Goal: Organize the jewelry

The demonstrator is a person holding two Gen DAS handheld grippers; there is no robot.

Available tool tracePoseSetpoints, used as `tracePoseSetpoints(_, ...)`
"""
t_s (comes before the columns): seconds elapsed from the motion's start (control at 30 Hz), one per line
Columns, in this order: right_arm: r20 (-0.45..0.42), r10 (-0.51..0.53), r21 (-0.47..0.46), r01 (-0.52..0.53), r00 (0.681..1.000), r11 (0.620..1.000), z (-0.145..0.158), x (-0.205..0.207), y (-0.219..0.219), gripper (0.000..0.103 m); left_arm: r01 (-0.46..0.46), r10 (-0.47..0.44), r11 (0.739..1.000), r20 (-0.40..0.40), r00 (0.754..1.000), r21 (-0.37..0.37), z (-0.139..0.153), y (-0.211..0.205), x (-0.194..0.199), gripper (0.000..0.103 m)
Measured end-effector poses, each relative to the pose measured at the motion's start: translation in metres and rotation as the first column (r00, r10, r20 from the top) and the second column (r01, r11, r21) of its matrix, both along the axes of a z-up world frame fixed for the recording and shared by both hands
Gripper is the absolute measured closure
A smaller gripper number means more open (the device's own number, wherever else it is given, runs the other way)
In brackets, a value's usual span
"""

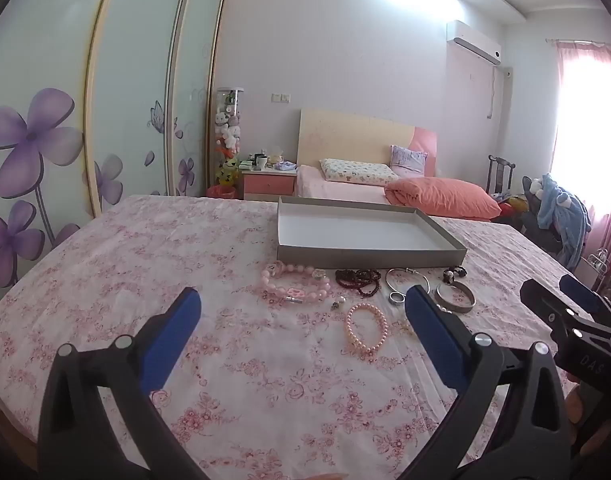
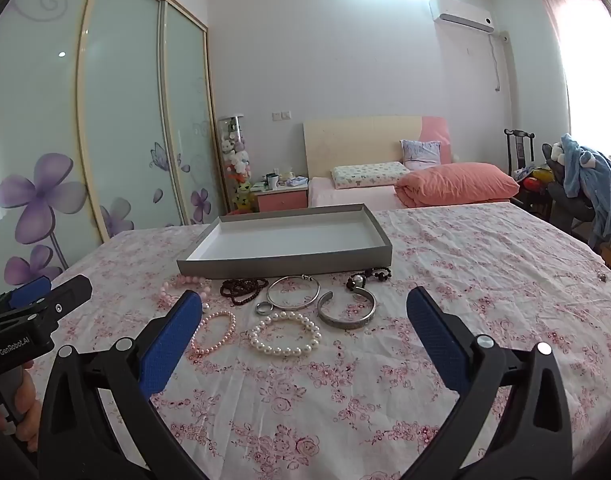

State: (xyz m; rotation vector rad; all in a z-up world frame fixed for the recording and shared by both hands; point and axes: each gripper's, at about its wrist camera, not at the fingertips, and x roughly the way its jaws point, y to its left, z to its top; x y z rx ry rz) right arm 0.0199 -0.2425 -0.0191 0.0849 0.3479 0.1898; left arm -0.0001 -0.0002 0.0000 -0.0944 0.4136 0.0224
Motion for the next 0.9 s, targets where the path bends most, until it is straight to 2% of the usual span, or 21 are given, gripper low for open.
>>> tracePoseSetpoints(0.9, -0.008, 0.000, 0.000, 0.000, 1.000, 1.000, -0.0020, 0.0008, -0.0003, 0.002, 0.001, -0.001, 1.000, -0.003, 1.000, -0.002, 0.0003, 0.0000, -0.0001, 0.004)
